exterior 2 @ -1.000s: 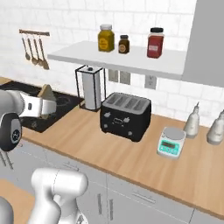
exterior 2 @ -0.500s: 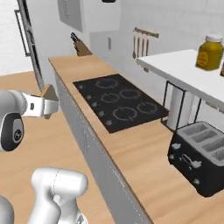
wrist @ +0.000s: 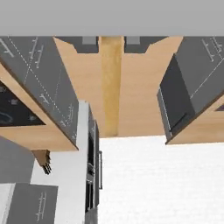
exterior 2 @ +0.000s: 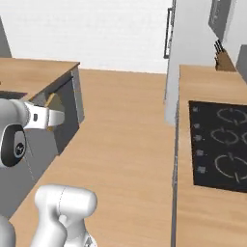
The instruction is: Start the toaster. Once the lever pops up, take the bread to the plate on the dining counter.
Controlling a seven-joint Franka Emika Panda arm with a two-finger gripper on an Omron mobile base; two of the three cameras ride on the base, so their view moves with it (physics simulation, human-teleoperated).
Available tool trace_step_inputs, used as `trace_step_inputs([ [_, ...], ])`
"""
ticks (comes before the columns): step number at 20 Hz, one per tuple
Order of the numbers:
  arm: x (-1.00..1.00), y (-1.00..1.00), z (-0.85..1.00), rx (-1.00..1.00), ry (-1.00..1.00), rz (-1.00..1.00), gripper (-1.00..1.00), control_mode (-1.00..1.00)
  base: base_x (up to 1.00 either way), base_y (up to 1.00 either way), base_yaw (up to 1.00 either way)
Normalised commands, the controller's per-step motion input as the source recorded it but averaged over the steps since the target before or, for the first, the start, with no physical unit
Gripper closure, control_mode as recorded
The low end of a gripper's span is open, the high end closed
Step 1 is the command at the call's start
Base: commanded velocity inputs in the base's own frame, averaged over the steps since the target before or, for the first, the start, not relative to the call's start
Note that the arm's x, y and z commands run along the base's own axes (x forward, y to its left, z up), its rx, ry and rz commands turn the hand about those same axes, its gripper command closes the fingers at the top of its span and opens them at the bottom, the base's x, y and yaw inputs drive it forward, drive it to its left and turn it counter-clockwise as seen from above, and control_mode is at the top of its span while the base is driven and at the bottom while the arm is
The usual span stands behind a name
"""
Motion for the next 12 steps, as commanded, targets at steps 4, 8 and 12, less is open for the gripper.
trace_step_inputs([
  [4, 0.0, 0.0, 0.0, 0.0, 0.0, 0.0, 1.0, 1.0, -0.18, 0.0, 1.0],
  [8, 0.0, 0.0, 0.0, 0.0, 0.0, 0.0, 1.0, 1.0, -0.18, 0.0, 1.0],
  [12, 0.0, 0.0, 0.0, 0.0, 0.0, 0.0, 1.0, 1.0, -0.22, 0.22, 0.95],
])
